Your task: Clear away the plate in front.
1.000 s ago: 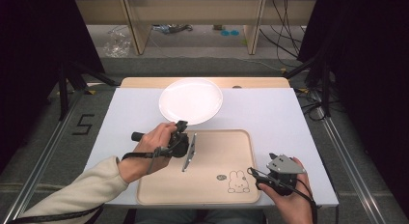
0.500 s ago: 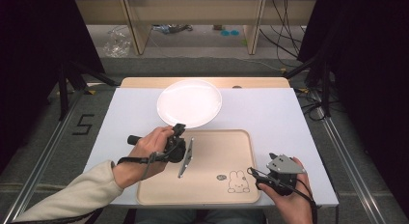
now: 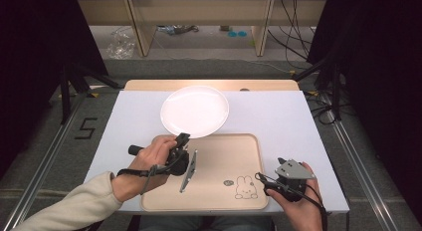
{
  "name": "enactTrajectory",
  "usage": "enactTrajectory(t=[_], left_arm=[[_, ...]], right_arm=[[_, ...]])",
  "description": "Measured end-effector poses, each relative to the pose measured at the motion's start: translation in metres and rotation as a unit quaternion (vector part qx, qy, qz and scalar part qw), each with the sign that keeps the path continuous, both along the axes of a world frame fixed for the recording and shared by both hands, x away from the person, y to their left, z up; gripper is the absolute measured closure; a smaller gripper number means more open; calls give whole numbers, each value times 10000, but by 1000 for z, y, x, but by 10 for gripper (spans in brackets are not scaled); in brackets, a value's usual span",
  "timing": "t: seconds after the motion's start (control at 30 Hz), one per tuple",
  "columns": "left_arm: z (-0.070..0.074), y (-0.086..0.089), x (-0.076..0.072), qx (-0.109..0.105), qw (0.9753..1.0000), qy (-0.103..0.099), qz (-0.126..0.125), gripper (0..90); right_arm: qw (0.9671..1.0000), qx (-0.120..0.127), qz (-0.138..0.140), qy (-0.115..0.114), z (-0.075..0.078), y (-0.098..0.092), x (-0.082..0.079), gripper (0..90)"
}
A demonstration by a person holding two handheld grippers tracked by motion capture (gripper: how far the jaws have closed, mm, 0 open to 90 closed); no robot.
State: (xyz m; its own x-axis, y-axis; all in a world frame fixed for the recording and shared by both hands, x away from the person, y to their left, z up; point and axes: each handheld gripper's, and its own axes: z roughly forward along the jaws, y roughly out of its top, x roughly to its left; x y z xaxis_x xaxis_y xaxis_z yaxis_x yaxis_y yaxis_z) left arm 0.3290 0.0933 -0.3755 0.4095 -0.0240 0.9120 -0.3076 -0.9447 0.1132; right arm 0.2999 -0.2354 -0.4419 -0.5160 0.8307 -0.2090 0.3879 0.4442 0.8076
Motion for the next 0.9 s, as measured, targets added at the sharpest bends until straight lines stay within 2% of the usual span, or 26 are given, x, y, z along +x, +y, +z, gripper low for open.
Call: enactTrajectory(t=[0.47,0.9], left_arm=[[-6,0,-14,-1,9999,31,-132,870],[-20,-7,-25,51,9992,257,-286,869]], right_arm=[[10000,-4,-3,0,0,0,0,236],[10000,-6,1,3,0,0,0,236]])
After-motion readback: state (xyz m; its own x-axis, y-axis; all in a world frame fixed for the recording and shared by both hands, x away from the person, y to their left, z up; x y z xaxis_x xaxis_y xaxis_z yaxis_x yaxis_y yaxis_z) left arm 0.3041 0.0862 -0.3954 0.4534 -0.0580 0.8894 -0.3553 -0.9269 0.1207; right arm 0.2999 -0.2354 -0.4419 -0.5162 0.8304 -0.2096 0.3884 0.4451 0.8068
